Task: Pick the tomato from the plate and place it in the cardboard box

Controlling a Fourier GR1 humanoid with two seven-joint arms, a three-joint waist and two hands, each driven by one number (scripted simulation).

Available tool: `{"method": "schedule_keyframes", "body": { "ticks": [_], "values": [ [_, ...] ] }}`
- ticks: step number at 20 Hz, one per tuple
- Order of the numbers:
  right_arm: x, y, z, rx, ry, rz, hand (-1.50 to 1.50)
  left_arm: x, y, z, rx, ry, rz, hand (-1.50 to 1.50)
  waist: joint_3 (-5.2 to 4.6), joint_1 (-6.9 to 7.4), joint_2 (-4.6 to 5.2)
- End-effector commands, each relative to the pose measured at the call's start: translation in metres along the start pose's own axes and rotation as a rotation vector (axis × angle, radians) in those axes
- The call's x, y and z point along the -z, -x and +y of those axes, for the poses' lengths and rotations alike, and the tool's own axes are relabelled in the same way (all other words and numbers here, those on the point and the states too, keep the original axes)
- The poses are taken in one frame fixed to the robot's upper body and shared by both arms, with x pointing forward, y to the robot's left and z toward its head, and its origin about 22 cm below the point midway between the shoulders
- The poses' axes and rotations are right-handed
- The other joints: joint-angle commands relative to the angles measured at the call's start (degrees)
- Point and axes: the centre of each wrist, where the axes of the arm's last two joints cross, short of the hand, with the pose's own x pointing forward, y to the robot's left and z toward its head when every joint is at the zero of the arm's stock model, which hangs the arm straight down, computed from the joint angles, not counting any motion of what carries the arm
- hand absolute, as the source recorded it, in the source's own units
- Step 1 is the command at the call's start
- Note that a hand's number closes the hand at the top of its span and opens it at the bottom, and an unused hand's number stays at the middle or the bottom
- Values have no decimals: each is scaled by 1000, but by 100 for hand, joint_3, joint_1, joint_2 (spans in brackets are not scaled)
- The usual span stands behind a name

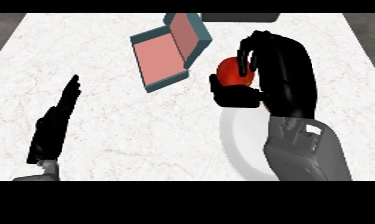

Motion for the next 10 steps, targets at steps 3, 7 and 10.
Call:
{"method": "schedule_keyframes", "body": {
  "ticks": [3, 7, 10],
  "values": [
    [35, -49, -2, 72, 12, -67, 150, 1, -2, -5, 9, -2, -7, 0, -1, 17, 5],
    [65, -76, 6, 50, -35, -36, 150, 5, -13, -5, 8, -3, -11, 0, -1, 33, 8],
    [90, -77, 27, 55, -25, -11, 150, -3, 7, -8, 17, 21, -25, 0, -4, 87, 29]
  ]
}}
